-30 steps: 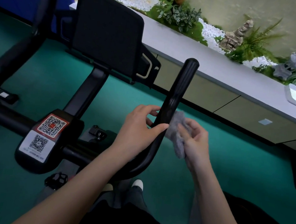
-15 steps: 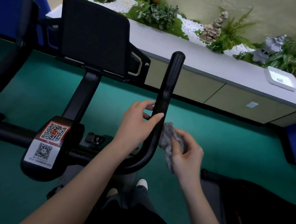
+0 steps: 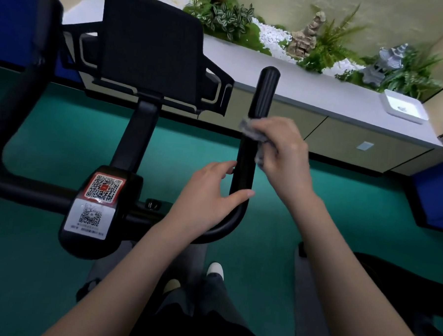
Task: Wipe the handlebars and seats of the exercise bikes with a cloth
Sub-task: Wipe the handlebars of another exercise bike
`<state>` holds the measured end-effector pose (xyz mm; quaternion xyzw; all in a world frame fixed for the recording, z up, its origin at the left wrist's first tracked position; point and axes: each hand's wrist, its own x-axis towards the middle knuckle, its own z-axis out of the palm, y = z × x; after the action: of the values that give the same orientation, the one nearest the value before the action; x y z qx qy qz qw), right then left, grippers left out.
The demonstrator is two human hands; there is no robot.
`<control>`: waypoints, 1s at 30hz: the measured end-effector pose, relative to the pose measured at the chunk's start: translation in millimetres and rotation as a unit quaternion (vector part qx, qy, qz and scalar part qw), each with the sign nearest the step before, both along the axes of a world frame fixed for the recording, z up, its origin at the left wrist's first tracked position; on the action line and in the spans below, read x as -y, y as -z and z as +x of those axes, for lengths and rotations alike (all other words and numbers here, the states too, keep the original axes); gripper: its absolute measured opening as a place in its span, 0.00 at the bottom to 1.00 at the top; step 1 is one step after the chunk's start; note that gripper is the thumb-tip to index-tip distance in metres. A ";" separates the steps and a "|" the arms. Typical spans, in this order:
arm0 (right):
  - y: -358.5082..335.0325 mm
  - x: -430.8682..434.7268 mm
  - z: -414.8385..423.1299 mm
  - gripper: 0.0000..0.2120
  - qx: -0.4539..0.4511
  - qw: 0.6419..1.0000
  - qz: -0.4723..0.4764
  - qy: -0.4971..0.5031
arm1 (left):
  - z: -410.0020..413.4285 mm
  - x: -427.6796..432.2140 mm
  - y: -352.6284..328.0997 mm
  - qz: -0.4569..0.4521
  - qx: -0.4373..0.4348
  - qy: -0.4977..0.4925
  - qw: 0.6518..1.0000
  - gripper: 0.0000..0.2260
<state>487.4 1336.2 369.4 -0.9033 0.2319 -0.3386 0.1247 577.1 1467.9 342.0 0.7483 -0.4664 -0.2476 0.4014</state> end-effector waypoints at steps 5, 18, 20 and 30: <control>19.9 -27.3 -24.7 0.24 0.010 0.999 0.030 -0.022 | 0.2 -9.1 -2.8 0.012 0.035 0.017 0.999 0.30; 34.9 -66.1 -72.8 0.18 0.060 0.988 0.137 0.035 | 2.4 -12.3 -8.4 0.008 0.046 0.040 0.998 0.31; 33.3 -61.2 -78.0 0.15 0.084 0.982 0.157 0.067 | 1.2 -11.6 -11.9 0.007 0.053 0.035 0.998 0.31; 44.1 -41.1 -98.2 0.18 0.115 0.949 0.247 0.159 | -19.4 -1.4 -30.0 -0.040 0.119 -0.024 0.992 0.22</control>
<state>389.2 1377.3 325.4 -0.7507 0.4324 -0.3882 0.3141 557.7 1469.3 372.0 0.7670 -0.5023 -0.1283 0.3781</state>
